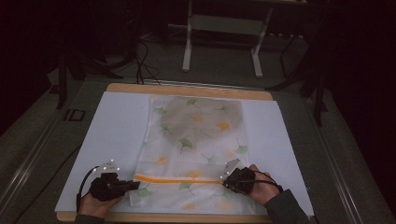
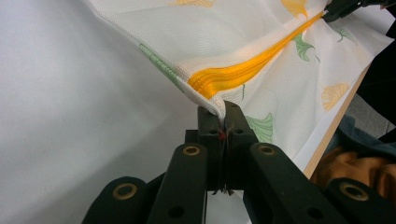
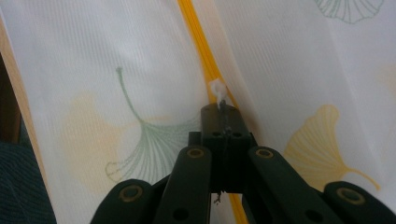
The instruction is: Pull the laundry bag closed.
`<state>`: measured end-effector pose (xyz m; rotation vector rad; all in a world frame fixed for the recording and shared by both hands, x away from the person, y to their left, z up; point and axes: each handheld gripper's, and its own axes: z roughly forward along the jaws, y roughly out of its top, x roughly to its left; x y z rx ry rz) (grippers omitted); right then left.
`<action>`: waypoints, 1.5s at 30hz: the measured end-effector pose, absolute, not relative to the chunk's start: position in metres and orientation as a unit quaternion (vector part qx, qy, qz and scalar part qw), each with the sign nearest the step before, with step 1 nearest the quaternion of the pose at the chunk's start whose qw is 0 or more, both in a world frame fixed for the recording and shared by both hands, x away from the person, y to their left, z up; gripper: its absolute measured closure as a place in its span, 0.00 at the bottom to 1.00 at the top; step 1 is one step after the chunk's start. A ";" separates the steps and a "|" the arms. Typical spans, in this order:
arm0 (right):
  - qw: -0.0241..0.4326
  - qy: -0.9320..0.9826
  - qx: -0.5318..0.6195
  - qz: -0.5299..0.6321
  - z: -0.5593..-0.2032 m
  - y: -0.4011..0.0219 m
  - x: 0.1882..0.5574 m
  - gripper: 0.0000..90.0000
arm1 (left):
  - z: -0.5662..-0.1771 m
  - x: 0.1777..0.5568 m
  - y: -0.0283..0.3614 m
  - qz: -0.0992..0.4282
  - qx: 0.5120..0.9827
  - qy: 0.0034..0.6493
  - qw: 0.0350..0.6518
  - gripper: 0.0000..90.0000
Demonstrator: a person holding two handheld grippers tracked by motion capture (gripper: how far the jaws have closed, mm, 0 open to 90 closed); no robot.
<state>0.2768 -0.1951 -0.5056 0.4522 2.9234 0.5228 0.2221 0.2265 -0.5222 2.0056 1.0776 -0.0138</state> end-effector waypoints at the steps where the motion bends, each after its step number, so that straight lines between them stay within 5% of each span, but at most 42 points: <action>1: 0.071 0.971 0.150 0.170 -0.505 -0.196 0.277 1.00 | -0.522 0.222 0.227 -0.006 0.800 0.430 0.419 0.98; 45: 0.076 0.966 0.203 0.139 -0.496 -0.257 0.269 1.00 | -0.525 0.222 0.229 -0.009 0.800 0.435 0.414 0.98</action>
